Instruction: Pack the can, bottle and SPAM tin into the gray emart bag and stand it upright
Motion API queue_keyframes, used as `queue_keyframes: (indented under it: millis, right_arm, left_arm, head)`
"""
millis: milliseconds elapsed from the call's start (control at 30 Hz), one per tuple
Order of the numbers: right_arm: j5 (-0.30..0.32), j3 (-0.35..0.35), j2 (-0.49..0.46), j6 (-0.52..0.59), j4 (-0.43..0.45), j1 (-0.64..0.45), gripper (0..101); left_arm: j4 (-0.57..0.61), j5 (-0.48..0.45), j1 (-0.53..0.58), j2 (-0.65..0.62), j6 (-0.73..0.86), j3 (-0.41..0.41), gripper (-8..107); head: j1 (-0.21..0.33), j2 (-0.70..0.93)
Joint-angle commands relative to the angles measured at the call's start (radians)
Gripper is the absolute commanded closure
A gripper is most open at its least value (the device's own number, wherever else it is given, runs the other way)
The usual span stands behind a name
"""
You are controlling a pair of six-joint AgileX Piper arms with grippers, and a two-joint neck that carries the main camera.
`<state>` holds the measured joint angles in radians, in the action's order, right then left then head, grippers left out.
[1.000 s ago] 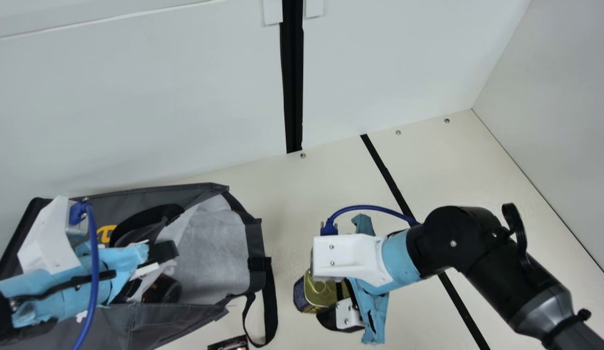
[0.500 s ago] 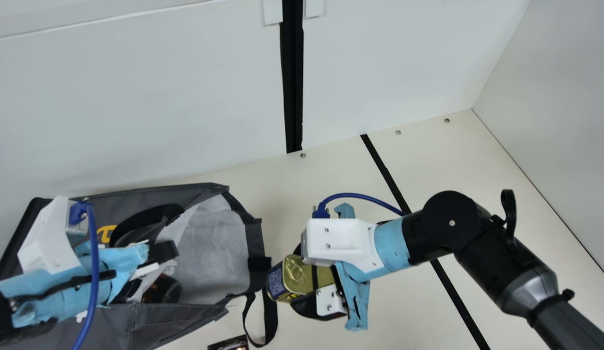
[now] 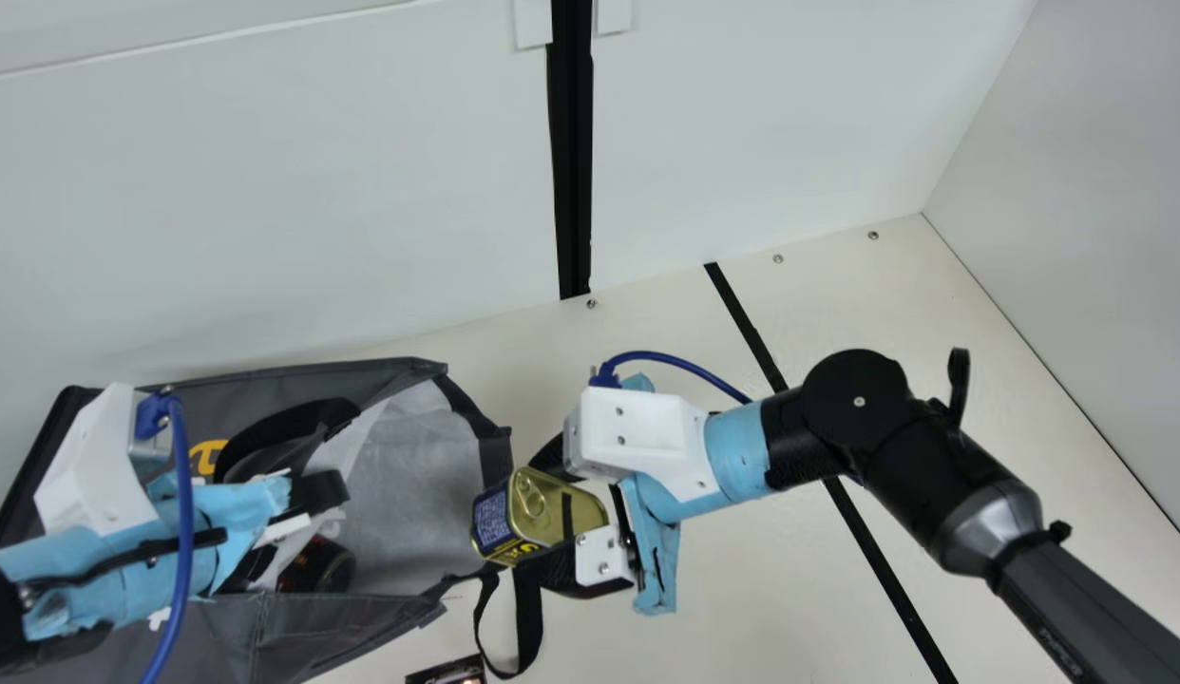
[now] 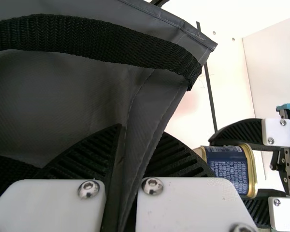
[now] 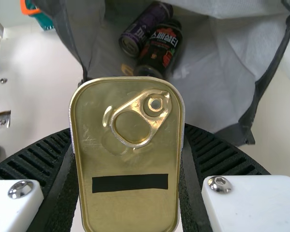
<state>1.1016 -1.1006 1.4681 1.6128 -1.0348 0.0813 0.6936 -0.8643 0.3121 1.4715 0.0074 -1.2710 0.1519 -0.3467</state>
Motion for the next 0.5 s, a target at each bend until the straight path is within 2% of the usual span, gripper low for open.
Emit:
queue_keyframes:
  millis: [0,467]
  right_arm:
    - [-0.008,-0.006,0.013,0.005,-0.012,0.007,101]
    - [-0.079,-0.091,0.148,0.021,-0.080,0.099,101]
  left_arm:
    - [0.000,0.000,0.000,0.000,0.000,0.000,107]
    - [0.000,0.000,0.000,0.000,0.000,0.000,107]
  head:
    - [0.023,-0.002]
    - [0.023,-0.002]
